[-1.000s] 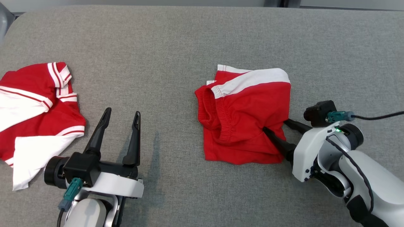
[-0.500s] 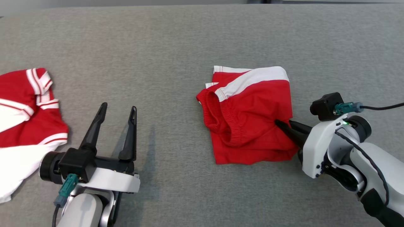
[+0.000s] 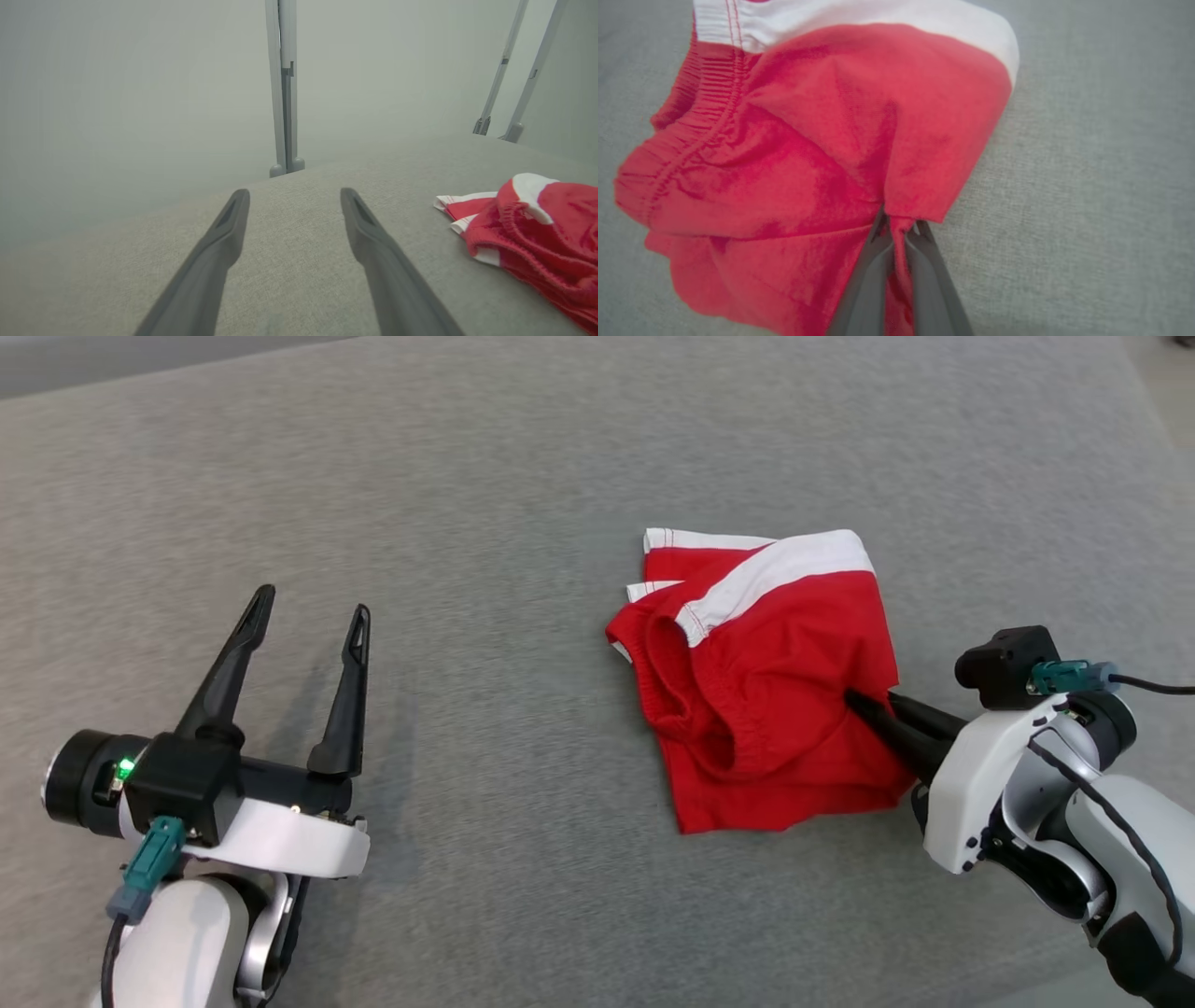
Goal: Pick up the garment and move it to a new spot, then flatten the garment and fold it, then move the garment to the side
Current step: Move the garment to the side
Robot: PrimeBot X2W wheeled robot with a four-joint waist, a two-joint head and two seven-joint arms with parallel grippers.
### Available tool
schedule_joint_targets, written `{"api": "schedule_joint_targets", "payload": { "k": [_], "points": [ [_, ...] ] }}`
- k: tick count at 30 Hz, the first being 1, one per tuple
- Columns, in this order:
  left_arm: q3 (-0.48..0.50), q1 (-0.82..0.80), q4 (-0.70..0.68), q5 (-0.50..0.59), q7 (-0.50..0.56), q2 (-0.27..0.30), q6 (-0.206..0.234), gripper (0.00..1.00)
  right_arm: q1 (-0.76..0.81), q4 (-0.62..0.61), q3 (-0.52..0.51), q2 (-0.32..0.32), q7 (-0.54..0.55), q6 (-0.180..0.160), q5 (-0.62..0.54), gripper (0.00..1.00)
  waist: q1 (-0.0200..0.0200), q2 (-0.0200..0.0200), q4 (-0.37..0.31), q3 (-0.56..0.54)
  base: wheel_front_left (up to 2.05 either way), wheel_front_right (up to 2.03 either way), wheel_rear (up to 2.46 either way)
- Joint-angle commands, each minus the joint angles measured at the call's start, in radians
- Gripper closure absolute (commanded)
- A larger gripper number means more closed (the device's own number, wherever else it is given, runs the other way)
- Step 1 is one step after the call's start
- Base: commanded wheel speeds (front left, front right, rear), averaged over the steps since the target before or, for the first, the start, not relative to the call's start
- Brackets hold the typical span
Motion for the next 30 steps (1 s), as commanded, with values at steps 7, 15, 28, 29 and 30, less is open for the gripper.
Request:
{"api": "schedule_joint_targets", "payload": {
  "k": [7, 15, 28, 29, 30],
  "points": [
    [-0.01, -0.048, -0.057, 0.028, 0.063, 0.048, -0.013, 0.0, -0.124, 0.061, 0.045, -0.002, -0.079, 0.0, 0.045, 1.0, 0.0, -0.0001, -0.146, 0.082, 0.0, 0.0, 0.0],
    [-0.04, -0.107, -0.107, 0.054, 0.113, 0.072, -0.034, 0.0, -0.278, 0.209, 0.079, -0.1, -0.149, 0.0, 0.113, 1.0, 0.0, -0.0001, -0.16, 0.152, 0.0, 0.0, 0.0],
    [-0.065, -0.163, -0.141, 0.071, 0.146, 0.095, -0.05, 0.0, -0.439, 0.429, 0.112, -0.175, -0.256, 0.0, 0.175, 1.0, 0.0, -0.0001, -0.153, 0.229, 0.0, 0.0, 0.0],
    [-0.07, -0.173, -0.139, 0.071, 0.146, 0.093, -0.053, 0.0, -0.454, 0.466, 0.125, -0.169, -0.253, 0.0, 0.187, 0.91, 0.0, -0.0001, -0.15, 0.234, 0.0, 0.0, 0.0],
    [-0.072, -0.175, -0.138, 0.071, 0.145, 0.092, -0.053, 0.0, -0.465, 0.481, 0.133, -0.167, -0.264, 0.0, 0.182, 0.56, 0.0, -0.0001, -0.148, 0.236, 0.0, 0.0, 0.0]
  ]
}}
